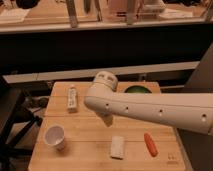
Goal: Place the ceramic cup in the ceramic bowl
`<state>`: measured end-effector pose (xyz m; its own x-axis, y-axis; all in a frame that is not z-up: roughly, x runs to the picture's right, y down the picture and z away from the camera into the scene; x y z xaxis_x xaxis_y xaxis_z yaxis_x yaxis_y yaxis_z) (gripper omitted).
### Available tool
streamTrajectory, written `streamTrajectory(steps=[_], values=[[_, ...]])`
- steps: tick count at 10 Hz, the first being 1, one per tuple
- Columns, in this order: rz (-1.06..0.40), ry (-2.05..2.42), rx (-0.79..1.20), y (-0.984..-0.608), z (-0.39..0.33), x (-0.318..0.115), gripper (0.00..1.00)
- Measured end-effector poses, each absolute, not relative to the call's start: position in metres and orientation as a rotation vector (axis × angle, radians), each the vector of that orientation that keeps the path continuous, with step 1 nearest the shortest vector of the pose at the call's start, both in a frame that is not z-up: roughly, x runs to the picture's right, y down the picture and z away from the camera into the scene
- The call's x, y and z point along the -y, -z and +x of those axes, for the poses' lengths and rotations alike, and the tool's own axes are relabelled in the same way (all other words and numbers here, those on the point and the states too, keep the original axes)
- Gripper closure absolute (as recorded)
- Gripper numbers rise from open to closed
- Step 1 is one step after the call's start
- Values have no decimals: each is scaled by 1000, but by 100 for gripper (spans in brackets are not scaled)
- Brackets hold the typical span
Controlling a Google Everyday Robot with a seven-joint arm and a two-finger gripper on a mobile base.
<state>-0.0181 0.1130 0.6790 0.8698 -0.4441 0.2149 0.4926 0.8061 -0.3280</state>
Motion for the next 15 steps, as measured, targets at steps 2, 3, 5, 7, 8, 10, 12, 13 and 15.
streamTrajectory(steps=[2, 3, 5, 7, 8, 10, 12, 13, 15], values=[[-371, 524, 152, -682, -31, -117, 20], [-364, 534, 162, -683, -36, -119, 20], [-353, 559, 184, -686, -49, -123, 20], [-345, 579, 205, -690, -59, -126, 20], [-339, 593, 218, -691, -67, -128, 20], [-330, 608, 234, -695, -73, -132, 20], [-322, 628, 250, -699, -81, -135, 20], [-317, 642, 264, -700, -89, -137, 20], [-309, 663, 279, -705, -95, -141, 20]])
